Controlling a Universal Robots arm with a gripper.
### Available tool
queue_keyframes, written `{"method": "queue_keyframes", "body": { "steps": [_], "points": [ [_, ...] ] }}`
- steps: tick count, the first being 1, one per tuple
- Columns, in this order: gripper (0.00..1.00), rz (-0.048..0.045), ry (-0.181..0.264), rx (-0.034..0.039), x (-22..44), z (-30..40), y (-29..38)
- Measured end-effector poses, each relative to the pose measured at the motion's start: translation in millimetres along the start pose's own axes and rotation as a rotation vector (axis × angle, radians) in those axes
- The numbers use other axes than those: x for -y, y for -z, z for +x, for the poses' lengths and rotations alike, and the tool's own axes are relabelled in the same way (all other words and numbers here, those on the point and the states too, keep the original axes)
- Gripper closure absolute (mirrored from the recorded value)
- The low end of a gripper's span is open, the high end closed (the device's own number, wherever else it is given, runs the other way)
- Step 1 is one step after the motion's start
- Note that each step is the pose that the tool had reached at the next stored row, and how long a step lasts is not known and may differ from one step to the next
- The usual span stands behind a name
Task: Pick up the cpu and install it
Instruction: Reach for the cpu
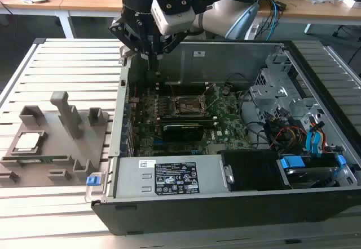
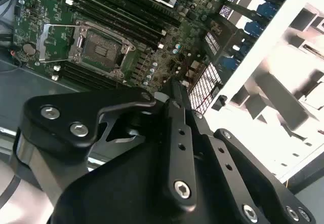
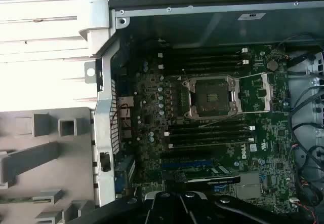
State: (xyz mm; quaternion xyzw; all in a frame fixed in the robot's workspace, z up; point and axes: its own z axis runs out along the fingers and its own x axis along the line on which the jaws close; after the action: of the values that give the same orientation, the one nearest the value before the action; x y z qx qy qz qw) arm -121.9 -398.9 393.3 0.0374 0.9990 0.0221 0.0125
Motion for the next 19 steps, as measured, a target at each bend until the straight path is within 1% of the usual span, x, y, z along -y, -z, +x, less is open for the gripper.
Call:
{"method": "queue_keyframes", "body": {
  "steps": [4, 8, 9, 13, 15, 17, 19],
  "points": [
    [0.89, 0.0001, 0.000, 0.0000, 0.5, 6.3, 0.2],
    [0.89, -0.0001, 0.000, 0.0001, 1.3, 17.3, 0.5],
    [0.89, 0.0000, 0.000, 0.0002, 1.7, 22.8, 0.6],
    [0.89, -0.0001, 0.000, 0.0014, 3.9, 51.8, 1.4],
    [0.89, -0.0001, 0.000, 0.0016, 4.7, 63.6, 1.7],
    [0.89, -0.0001, 0.000, 0.0017, 5.3, 71.3, 1.9],
    [0.89, -0.0001, 0.000, 0.0016, 6.0, 81.2, 2.2]
  ]
}}
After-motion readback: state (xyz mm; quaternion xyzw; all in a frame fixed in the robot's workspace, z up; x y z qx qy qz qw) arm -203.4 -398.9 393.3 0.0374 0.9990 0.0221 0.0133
